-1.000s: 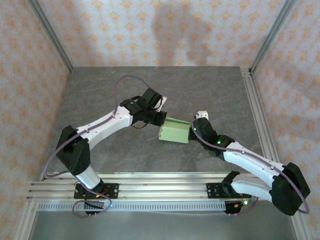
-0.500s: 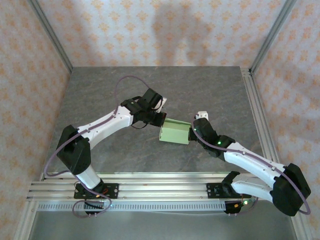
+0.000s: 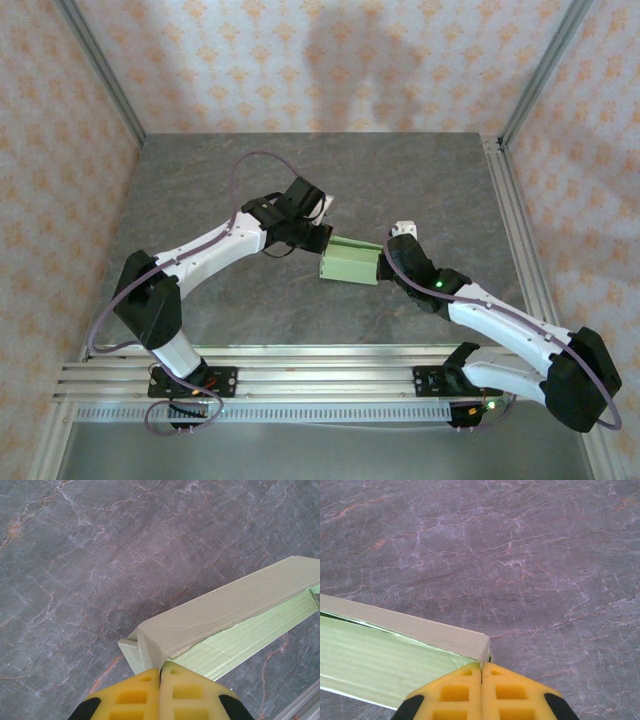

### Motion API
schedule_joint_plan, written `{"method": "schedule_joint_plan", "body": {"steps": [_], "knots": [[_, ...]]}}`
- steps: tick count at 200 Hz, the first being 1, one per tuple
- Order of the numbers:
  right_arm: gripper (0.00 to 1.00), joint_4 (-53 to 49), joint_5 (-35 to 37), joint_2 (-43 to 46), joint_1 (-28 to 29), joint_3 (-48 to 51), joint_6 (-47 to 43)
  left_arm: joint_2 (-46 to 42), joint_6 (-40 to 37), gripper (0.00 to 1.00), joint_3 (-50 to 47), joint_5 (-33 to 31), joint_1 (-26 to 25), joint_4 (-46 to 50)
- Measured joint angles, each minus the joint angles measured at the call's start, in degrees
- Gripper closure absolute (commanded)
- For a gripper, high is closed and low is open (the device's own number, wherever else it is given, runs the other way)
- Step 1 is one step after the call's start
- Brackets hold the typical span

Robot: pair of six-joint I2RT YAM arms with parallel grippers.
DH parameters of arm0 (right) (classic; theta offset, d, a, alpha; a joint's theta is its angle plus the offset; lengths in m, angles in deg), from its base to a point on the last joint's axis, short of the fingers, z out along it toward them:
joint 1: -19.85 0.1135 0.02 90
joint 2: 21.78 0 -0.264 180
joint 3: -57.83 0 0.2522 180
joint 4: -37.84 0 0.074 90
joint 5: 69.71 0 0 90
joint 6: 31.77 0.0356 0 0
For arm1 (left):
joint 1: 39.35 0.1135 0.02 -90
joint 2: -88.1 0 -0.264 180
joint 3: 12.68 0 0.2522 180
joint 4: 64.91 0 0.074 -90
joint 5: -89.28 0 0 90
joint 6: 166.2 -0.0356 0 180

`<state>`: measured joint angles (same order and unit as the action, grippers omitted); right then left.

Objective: Fold the paper box

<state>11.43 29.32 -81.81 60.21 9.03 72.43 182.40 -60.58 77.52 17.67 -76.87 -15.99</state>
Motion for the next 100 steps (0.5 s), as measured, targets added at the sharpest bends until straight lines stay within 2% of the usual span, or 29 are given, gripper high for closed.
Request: {"method": "schedule_joint_plan", "body": {"steps": [100], "knots": [[0.99, -0.2, -0.1, 0.0, 0.1, -0.3, 0.0, 0.0, 0.3, 1.0, 4.5, 0.1, -0.3, 5.8]]}}
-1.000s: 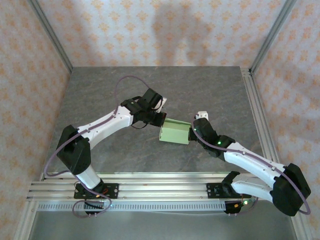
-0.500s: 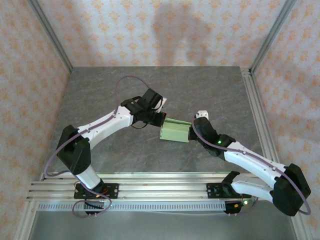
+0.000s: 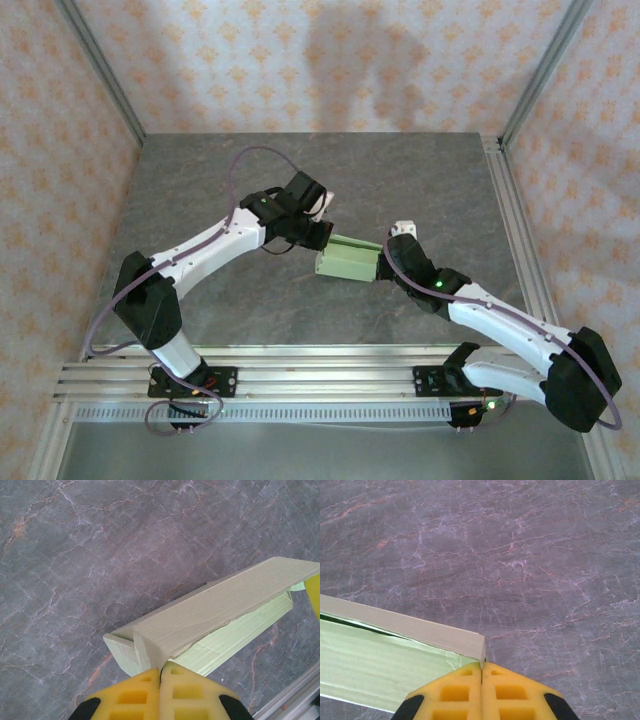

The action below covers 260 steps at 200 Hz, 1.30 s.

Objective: Fold the paper box

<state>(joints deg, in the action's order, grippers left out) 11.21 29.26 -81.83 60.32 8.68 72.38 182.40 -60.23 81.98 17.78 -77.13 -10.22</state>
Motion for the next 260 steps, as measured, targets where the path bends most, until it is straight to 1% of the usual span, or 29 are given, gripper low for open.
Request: {"method": "schedule_joint_plan", "body": {"steps": [54, 93, 137, 194, 238, 260], "knots": [[0.99, -0.1, 0.0, -0.2, 0.0, -0.2, 0.0, 2.1, -0.1, 1.0, 0.4, 0.2, 0.0, 1.8], [0.99, -0.1, 0.0, -0.5, 0.0, -0.2, 0.0, 3.5, 1.2, 1.0, 2.1, 0.3, 0.0, 3.5], [0.99, -0.1, 0.1, -0.7, 0.0, -0.2, 0.0, 4.0, 5.1, 1.0, 4.1, 1.2, 0.0, 4.7], [0.99, -0.2, 1.0, -0.9, 0.0, -0.2, 0.0, 4.4, 9.8, 1.0, 4.2, 3.7, 0.2, 4.7], [0.99, -0.2, 1.5, -1.0, 0.0, -0.2, 0.0, 4.4, 14.1, 1.0, 3.8, 6.6, 1.6, 2.6], [0.99, -0.2, 1.6, -1.0, 0.0, -0.2, 0.0, 4.4, 14.8, 1.0, 3.4, 7.3, 1.9, 1.5]]}}
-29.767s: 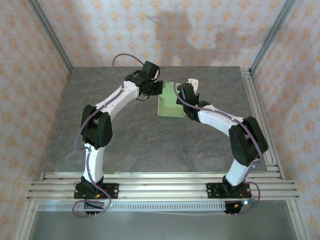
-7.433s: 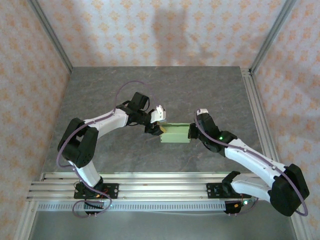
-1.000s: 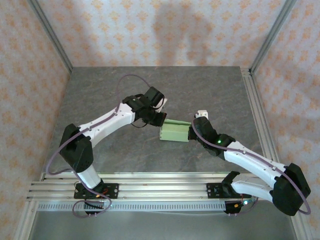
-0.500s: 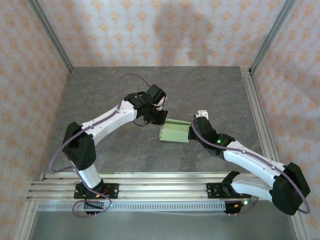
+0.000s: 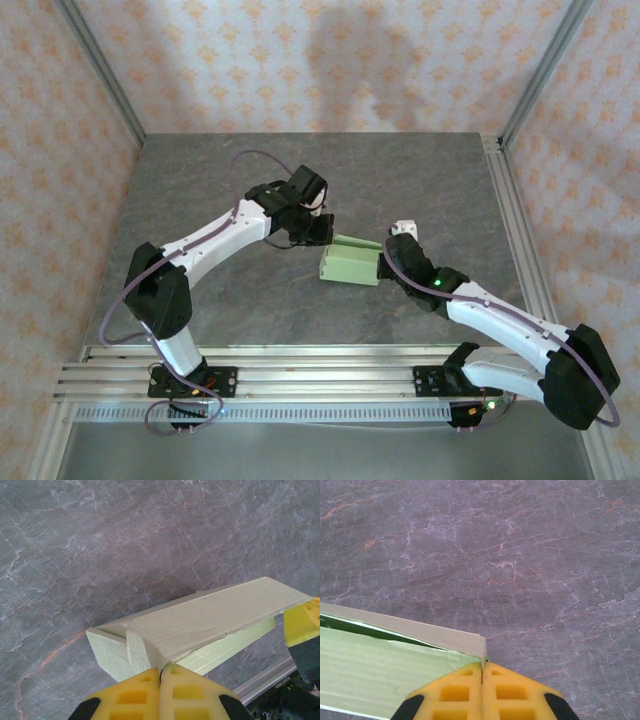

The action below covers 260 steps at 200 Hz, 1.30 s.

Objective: Fold the paper box

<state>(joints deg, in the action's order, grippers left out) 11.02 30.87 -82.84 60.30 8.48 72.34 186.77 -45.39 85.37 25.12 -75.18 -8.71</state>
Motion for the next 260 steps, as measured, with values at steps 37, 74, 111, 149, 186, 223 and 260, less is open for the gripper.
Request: {"method": "schedule_joint_plan", "body": {"steps": [37, 74, 111, 149, 186, 223, 260], "knots": [[0.98, 0.0, 0.1, 0.0, 0.0, 0.0, 0.0, 0.2, -1.7, 1.0, 0.0, -0.7, 0.0, 0.3], [0.98, 0.0, 0.1, 0.0, 0.0, 0.0, 0.0, 1.4, -2.4, 0.9, -0.6, -1.0, 0.0, 0.2], [0.98, 0.0, 0.1, -0.3, 0.0, -0.1, 0.0, 1.7, -2.4, 0.81, -1.2, -1.0, -0.1, 0.2], [0.98, -0.5, -0.5, -0.4, 0.0, -0.8, 0.0, 1.7, -2.4, 0.52, -1.4, -1.0, -0.2, -0.2], [0.99, -1.0, -0.8, -0.4, 0.0, -1.1, 0.3, 1.5, -2.3, 0.42, -2.6, -1.9, -0.2, -0.5], [0.98, -1.7, -0.9, -0.5, 0.0, -1.5, 0.5, 1.1, -2.4, 0.41, -3.4, -2.3, -0.2, -0.7], [0.98, -3.7, -1.0, -1.2, 0.0, -3.2, 1.4, 0.8, -2.4, 0.43, -3.4, -2.4, -0.2, -0.7]]}}
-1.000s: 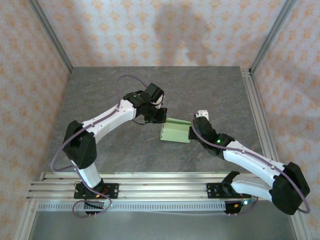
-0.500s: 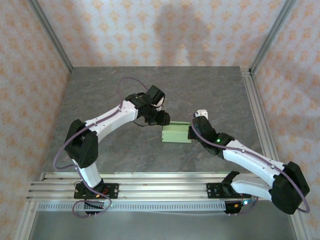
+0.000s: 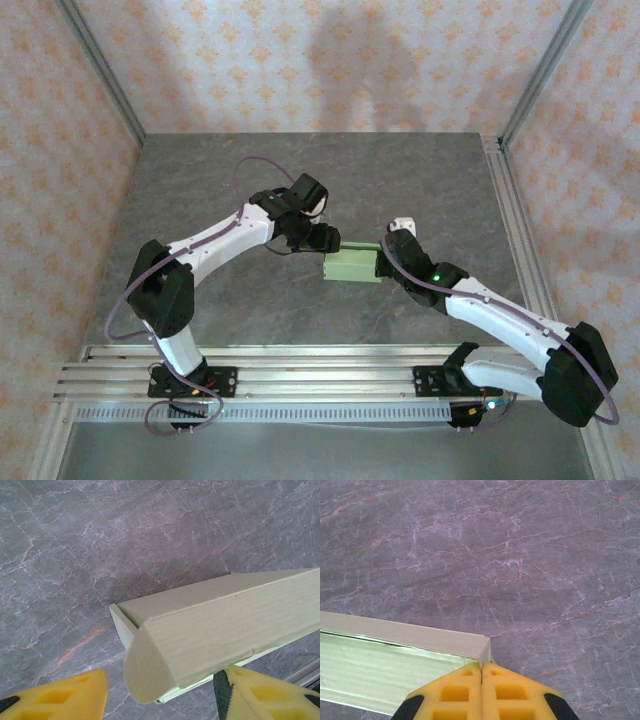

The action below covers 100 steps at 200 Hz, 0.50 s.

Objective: Fold the paper box

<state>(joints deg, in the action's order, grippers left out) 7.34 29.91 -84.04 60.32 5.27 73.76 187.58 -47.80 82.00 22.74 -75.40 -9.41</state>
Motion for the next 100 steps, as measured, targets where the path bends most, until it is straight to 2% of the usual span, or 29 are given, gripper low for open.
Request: {"method": "schedule_joint_plan", "body": {"steps": [34, 67, 100], "knots": [[0.98, -0.4, 0.0, -0.2, 0.0, -0.1, 0.4, 0.0, -0.5, 0.59, 0.0, -0.1, 0.0, 0.0], [0.98, -0.5, 0.0, -0.3, 0.0, -0.2, 0.4, 0.0, -0.8, 0.78, 0.0, -0.2, 0.0, 0.3], [0.98, -0.9, 0.0, -0.8, 0.0, -0.7, 0.4, 0.0, -1.6, 0.89, 0.8, -0.5, 0.0, 1.9]]}}
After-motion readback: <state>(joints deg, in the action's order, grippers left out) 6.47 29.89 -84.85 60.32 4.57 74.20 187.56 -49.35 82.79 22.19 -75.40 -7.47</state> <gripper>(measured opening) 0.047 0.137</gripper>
